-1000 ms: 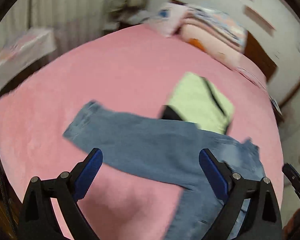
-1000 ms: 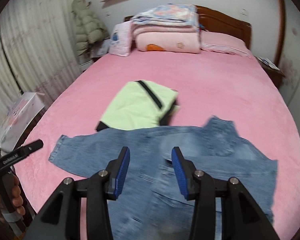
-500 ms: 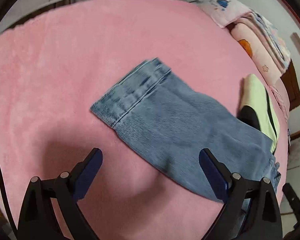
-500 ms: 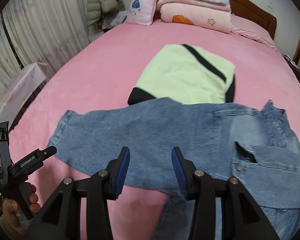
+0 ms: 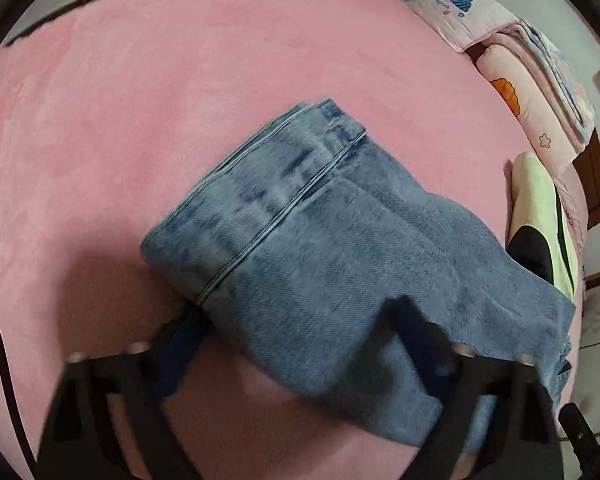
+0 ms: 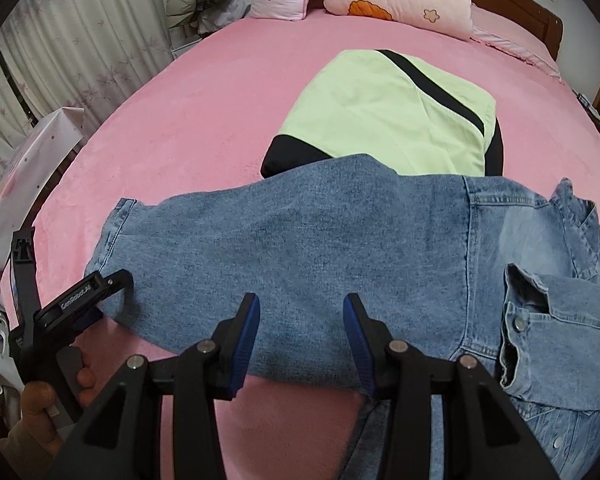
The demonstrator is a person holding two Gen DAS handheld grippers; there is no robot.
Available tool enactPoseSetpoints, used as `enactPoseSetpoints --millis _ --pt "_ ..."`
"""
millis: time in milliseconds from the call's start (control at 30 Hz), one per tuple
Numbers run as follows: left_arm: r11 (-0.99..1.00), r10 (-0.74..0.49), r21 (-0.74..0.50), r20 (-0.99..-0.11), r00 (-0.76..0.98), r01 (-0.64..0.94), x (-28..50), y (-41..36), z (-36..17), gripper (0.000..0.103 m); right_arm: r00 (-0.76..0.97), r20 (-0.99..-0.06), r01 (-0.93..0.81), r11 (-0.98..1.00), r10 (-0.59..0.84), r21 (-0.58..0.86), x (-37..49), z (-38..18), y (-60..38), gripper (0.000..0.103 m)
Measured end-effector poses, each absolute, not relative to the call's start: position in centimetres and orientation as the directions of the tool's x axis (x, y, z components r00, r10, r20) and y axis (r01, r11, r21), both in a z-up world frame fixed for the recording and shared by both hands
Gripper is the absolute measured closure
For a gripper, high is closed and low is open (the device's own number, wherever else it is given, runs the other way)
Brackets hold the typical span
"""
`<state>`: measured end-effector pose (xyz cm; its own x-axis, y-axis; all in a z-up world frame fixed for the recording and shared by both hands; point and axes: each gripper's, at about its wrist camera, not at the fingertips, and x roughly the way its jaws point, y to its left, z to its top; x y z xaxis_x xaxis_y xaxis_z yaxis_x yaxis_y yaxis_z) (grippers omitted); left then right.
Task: Fold large clothes
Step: 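Grasp the sleeve cuff with the left tool, fold it across the jacket front, release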
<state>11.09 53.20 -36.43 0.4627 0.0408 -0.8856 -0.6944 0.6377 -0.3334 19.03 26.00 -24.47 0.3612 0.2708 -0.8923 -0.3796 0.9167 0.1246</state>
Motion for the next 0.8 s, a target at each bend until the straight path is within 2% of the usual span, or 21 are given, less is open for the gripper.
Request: enactPoseSetpoints --millis 67,100,133,167,267,433,633,800 --pt "0.650 0.067 -0.300 -0.893 0.445 -0.699 11.5 52.8 -36.2 0.054 0.355 -0.894 -0.376 0.917 0.272 0.129 19.0 -24.5 25.8 0.060" --pt "0.651 0.070 -0.296 -0.893 0.444 -0.699 11.6 52.7 -36.0 0.065 0.354 -0.894 -0.374 0.918 0.273 0.132 19.0 -24.4 25.6 0.060" --pt "0.653 0.070 -0.290 -0.897 0.437 -0.699 11.9 52.6 -35.8 0.087 0.354 -0.894 -0.372 0.918 0.275 0.135 18.9 -24.3 25.4 0.060" --pt "0.653 0.059 -0.297 -0.897 0.438 -0.697 11.9 52.6 -35.7 0.092 0.353 -0.894 -0.370 0.919 0.276 0.137 18.9 -24.2 25.2 0.060" --pt "0.651 0.079 -0.283 -0.898 0.433 -0.705 12.2 52.5 -34.2 0.096 0.351 -0.895 -0.357 0.923 0.275 0.144 18.7 -24.0 24.2 0.060" --pt "0.681 0.109 -0.295 -0.864 0.491 -0.670 12.9 50.6 -29.0 0.097 0.346 -0.898 -0.331 0.931 0.273 0.155 18.3 -23.2 21.7 0.060" --pt "0.766 0.137 -0.284 -0.805 0.578 -0.577 13.1 45.1 -21.3 0.098 0.353 -0.891 -0.295 0.938 0.285 0.183 17.6 -21.7 17.1 0.060" --pt "0.830 0.087 -0.319 -0.737 0.670 -0.458 14.0 38.6 -15.1 0.098 0.363 -0.889 -0.253 0.947 0.280 0.196 17.3 -20.8 12.0 0.060"
